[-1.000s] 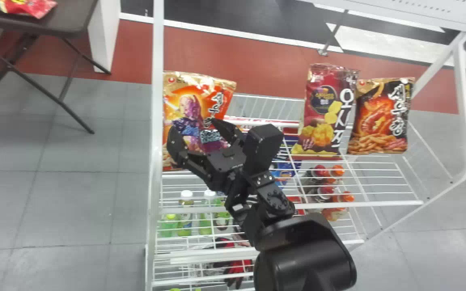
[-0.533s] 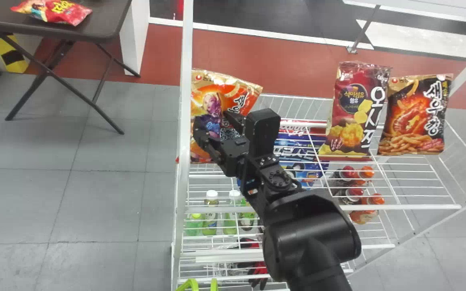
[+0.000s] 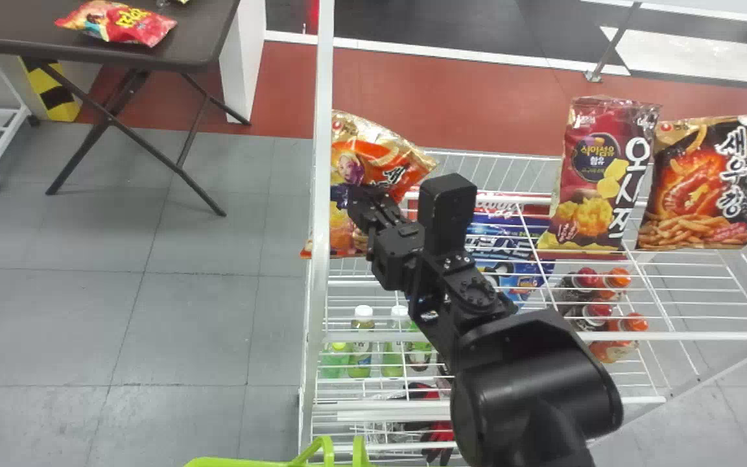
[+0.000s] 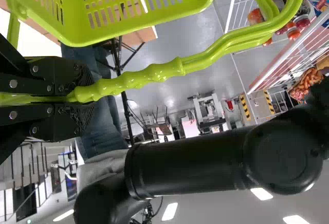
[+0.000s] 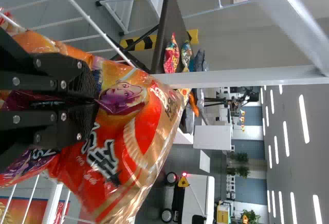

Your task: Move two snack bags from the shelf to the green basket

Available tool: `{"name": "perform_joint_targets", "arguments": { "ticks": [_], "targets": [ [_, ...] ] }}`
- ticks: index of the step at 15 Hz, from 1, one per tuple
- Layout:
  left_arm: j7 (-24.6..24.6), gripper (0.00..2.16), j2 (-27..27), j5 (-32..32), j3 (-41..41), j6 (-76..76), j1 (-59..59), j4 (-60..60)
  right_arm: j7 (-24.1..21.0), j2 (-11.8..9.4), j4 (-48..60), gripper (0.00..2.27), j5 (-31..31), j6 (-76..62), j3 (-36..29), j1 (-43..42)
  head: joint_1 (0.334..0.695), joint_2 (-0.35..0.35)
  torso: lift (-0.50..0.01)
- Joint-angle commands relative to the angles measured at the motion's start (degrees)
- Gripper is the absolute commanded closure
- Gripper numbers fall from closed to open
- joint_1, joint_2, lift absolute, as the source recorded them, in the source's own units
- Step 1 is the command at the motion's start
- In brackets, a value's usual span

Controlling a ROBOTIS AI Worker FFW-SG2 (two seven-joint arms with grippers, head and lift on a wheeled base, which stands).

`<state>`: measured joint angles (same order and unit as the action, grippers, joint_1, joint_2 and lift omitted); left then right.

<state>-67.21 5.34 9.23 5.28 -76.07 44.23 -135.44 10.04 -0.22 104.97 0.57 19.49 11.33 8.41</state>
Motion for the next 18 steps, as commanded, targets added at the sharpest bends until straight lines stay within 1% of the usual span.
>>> {"name": "perform_joint_targets", "arguments": {
  "ticks": [1, 2, 3, 4, 6, 7, 8, 9, 11, 13, 15, 17, 18],
  "targets": [
    [0.0, 2.15, 0.0, 0.3, -0.4, 0.0, 0.2, -0.2, -0.1, -1.2, 7.2, 2.25, -1.3, 2.1, -0.7, 4.1, 0.695, -0.158, -0.016],
    [0.0, 2.15, -0.1, 0.3, -0.4, -0.2, 0.3, -0.3, -0.1, -2.4, 11.0, 2.25, -1.4, 3.7, -1.5, 6.2, 0.695, -0.161, -0.016],
    [0.1, 2.15, -0.1, 0.3, -0.1, 0.0, 0.4, -0.3, -0.1, -3.2, 15.3, 2.25, -3.9, 5.4, -3.3, 8.6, 0.695, -0.181, -0.016],
    [0.2, 2.15, -0.1, 0.2, 0.2, 0.0, 0.5, -0.4, -0.1, -4.6, 19.7, 2.25, -5.8, 7.9, -5.4, 11.4, 0.695, -0.201, -0.016],
    [0.6, 2.15, -0.1, 0.0, 0.6, -0.2, 0.5, -0.6, 0.3, -6.9, 27.3, 2.25, -9.8, 11.4, -9.9, 17.4, 0.695, -0.257, -0.016],
    [0.8, 2.15, -0.2, -0.1, 0.8, 0.0, 0.5, -0.6, 0.6, -7.7, 31.6, 2.25, -12.5, 15.1, -13.0, 20.6, 0.695, -0.295, -0.016],
    [0.9, 2.15, -0.3, -0.1, 1.0, 0.0, 0.4, -0.7, 1.5, -8.0, 35.7, 2.25, -14.0, 18.1, -15.8, 23.8, 0.695, -0.334, -0.016],
    [1.0, 2.15, -0.3, -0.2, 1.1, 0.0, 0.4, -0.7, 2.4, -8.0, 39.3, 2.25, -14.8, 23.4, -18.0, 26.5, 0.695, -0.350, -0.016],
    [1.2, 2.15, -0.6, -0.3, 1.2, 0.0, 0.4, -0.3, 4.2, -7.7, 46.6, 2.25, -16.9, 36.5, -22.7, 31.1, 0.695, -0.350, -0.016],
    [1.5, 2.15, -0.9, -0.3, 1.3, 0.3, 0.4, -0.3, 6.8, -7.3, 50.5, 2.25, -19.9, 48.3, -26.6, 33.4, 0.695, -0.350, -0.016],
    [1.7, 2.15, -1.0, -0.3, 1.8, 0.9, 0.4, -0.2, 8.9, -7.1, 52.1, 2.25, -23.8, 59.4, -29.7, 34.5, 0.695, -0.350, -0.016],
    [1.9, 2.15, -1.1, -0.7, 2.4, 0.9, 0.4, -0.3, 10.0, -7.2, 52.8, 2.25, -24.7, 69.1, -30.4, 34.9, 0.695, -0.350, -0.016],
    [2.0, 2.15, -1.1, -0.8, 2.4, 0.9, 0.4, -0.3, 10.2, -7.2, 53.1, 2.25, -24.6, 70.6, -30.1, 35.0, 0.695, -0.350, -0.016]
  ]
}}
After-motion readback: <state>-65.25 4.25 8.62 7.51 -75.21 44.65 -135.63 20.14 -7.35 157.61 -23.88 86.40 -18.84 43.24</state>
